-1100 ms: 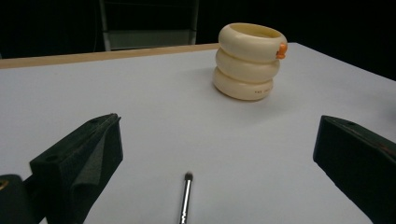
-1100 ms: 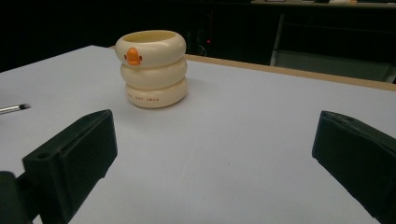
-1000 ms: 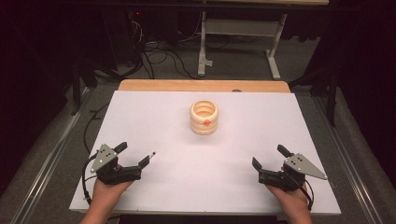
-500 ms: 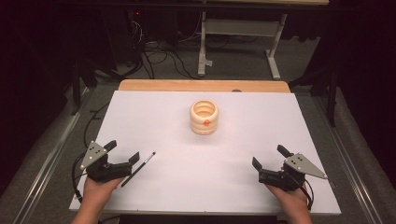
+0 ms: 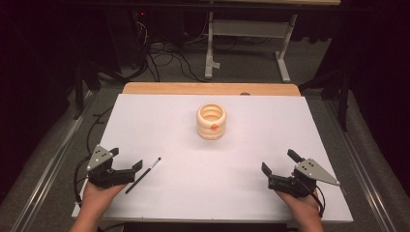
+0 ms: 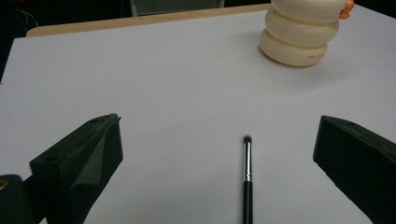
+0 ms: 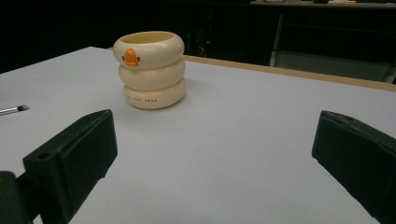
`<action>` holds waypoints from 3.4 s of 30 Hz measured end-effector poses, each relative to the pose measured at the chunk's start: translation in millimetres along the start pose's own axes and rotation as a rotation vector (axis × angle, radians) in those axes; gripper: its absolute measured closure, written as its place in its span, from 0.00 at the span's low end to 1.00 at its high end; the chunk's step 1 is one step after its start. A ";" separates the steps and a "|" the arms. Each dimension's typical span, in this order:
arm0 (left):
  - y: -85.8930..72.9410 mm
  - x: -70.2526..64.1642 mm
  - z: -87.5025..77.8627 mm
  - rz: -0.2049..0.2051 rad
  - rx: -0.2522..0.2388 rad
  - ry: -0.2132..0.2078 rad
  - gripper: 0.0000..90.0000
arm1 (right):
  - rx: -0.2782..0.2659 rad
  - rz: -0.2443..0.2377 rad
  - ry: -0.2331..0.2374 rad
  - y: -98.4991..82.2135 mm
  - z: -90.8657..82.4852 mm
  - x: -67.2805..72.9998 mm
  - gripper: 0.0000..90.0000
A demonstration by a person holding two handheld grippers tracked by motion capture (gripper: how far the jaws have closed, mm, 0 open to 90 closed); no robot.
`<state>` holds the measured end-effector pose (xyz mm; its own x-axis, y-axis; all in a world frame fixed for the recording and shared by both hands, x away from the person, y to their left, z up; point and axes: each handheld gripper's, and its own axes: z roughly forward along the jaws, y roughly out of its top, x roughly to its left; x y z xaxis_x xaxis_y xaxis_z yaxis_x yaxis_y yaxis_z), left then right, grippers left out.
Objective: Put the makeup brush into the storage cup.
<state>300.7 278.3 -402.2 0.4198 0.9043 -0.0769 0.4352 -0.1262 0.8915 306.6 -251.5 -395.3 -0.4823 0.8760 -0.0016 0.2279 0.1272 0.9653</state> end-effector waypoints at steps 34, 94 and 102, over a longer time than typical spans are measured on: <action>-0.5 -3.8 10.7 0.033 0.222 -0.019 0.06 | -0.002 -0.002 -0.006 0.5 -1.3 -0.9 0.02; 32.5 -21.5 38.7 0.205 0.818 -0.117 0.27 | -0.026 0.022 -0.004 0.6 -9.8 -1.6 0.02; 32.7 -17.0 42.4 0.197 0.880 -0.117 0.38 | -0.026 0.022 -0.002 0.8 -10.0 -1.1 0.02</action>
<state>341.6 241.5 -390.7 0.6084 0.7923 -0.0464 0.7777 -0.5835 0.2340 298.8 -257.1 -392.0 -0.4753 0.8796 0.0196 0.2162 0.0952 0.9717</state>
